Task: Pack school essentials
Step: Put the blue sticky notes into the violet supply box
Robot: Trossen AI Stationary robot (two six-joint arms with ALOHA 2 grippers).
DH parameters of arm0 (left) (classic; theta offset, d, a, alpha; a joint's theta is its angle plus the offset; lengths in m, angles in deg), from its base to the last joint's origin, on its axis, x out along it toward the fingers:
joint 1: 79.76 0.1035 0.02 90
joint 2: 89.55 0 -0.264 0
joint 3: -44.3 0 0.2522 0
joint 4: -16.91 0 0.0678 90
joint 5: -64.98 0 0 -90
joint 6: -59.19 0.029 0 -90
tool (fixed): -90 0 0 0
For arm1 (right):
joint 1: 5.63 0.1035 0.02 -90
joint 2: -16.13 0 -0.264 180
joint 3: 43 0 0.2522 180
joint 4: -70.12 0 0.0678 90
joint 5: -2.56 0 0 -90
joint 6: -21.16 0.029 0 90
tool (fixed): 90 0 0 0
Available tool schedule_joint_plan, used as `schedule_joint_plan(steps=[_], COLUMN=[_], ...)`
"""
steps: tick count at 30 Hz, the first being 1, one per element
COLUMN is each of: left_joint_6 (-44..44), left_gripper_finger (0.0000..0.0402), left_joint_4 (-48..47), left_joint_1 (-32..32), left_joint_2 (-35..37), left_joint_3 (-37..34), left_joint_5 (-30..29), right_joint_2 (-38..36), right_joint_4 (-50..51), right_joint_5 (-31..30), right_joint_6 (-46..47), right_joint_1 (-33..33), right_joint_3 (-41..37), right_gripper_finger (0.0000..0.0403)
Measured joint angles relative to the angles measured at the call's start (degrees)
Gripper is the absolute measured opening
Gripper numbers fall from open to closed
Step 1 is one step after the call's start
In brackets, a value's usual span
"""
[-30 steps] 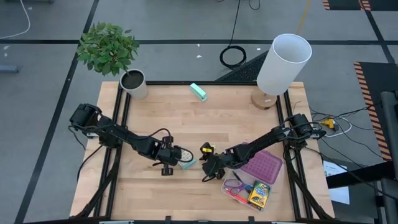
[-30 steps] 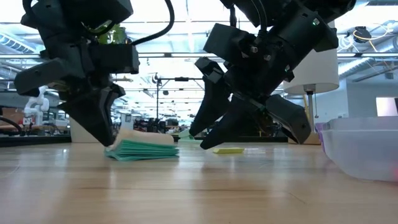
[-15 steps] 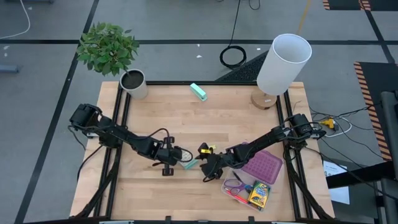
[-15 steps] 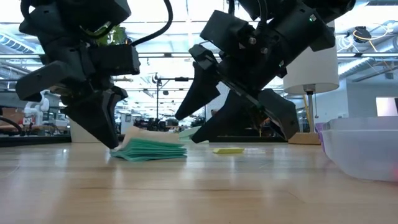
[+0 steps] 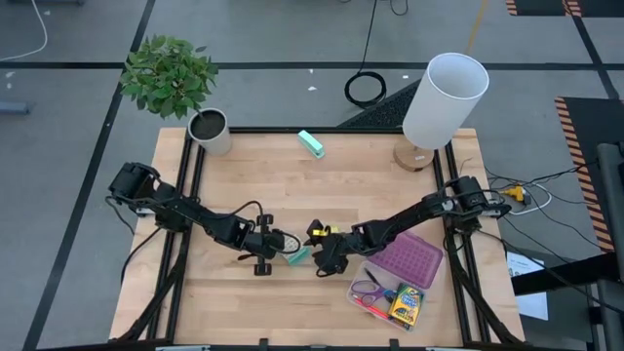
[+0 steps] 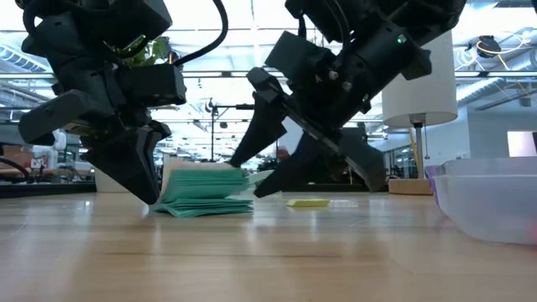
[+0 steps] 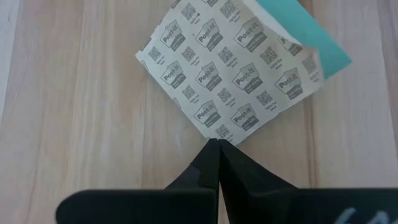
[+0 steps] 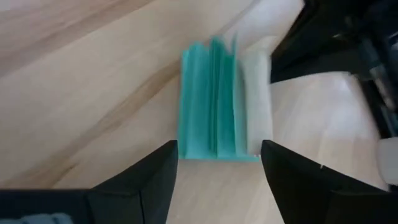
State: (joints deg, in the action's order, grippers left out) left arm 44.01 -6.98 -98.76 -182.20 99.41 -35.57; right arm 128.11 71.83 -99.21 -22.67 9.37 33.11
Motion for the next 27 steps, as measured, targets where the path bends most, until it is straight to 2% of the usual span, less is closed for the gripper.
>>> schedule_joint_plan(steps=[8, 17, 27], left_joint_6=[0.6, 1.0, 1.4], left_gripper_finger=[0.0003, 0.0002, 0.0003], left_joint_4=[0.0, 0.0, 0.0], left_joint_1=[0.0, 0.0, 0.0], left_joint_2=[0.0, 0.0, 0.0], left_joint_3=[0.0, 0.0, 0.0], left_joint_5=[0.0, 0.0, 0.0], right_joint_2=[1.5, 3.3, 3.3], right_joint_4=[-1.2, -5.9, -5.7], right_joint_5=[1.4, -0.3, -0.3], right_joint_6=[-2.7, -5.1, -6.4], right_joint_1=[-0.7, -0.7, -0.7], right_joint_3=[0.0, 0.0, 0.0], right_gripper_finger=[0.0219, 0.0251, 0.0248])
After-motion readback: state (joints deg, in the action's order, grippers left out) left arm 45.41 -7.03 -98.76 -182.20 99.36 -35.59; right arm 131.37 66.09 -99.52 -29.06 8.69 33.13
